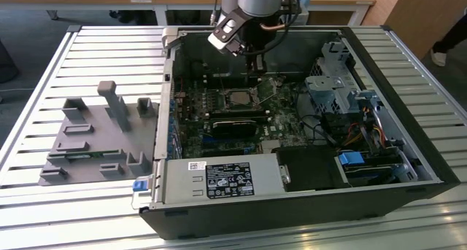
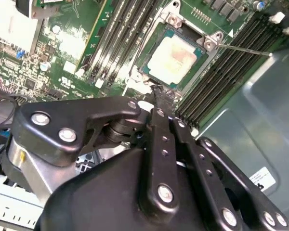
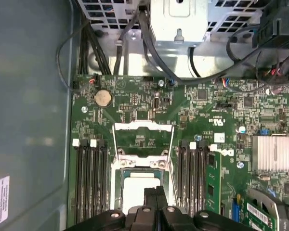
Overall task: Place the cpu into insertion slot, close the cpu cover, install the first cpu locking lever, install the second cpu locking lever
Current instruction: 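Close the cpu cover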
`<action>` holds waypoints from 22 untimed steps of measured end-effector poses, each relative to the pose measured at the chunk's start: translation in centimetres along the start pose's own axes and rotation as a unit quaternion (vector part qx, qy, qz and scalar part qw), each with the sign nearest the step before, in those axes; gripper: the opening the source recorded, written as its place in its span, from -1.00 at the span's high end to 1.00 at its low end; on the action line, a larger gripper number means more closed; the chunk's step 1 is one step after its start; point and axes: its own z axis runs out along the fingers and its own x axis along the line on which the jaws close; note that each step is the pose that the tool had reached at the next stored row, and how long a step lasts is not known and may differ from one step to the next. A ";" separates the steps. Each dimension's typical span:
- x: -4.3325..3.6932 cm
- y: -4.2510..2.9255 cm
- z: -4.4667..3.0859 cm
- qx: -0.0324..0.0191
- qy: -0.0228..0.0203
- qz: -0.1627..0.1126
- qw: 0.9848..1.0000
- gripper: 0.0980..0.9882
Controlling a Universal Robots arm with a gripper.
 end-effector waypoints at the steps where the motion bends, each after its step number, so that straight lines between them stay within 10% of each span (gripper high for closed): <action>1: 0.00 0.05 0.01 0.000 0.000 0.000 1.000 0.98; 22: 0.65 3.95 0.91 0.004 0.002 -0.014 1.000 0.98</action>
